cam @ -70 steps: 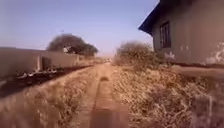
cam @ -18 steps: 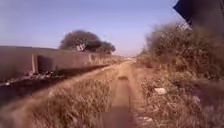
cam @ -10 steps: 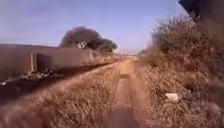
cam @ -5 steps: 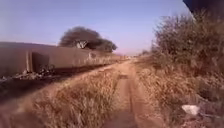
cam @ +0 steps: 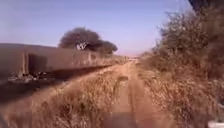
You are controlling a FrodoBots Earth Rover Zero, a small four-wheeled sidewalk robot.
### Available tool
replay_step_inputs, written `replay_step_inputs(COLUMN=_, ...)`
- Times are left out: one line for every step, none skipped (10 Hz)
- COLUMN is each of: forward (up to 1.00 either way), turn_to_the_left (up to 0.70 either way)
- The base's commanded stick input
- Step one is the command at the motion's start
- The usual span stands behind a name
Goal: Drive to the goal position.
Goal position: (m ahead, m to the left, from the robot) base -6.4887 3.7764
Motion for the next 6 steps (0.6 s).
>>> replay_step_inputs(forward=0.69, turn_to_the_left=-0.1)
replay_step_inputs(forward=0.69, turn_to_the_left=-0.13)
replay_step_inputs(forward=0.69, turn_to_the_left=-0.15)
replay_step_inputs(forward=0.69, turn_to_the_left=-0.26)
replay_step_inputs(forward=0.69, turn_to_the_left=-0.33)
replay_step_inputs(forward=0.69, turn_to_the_left=-0.28)
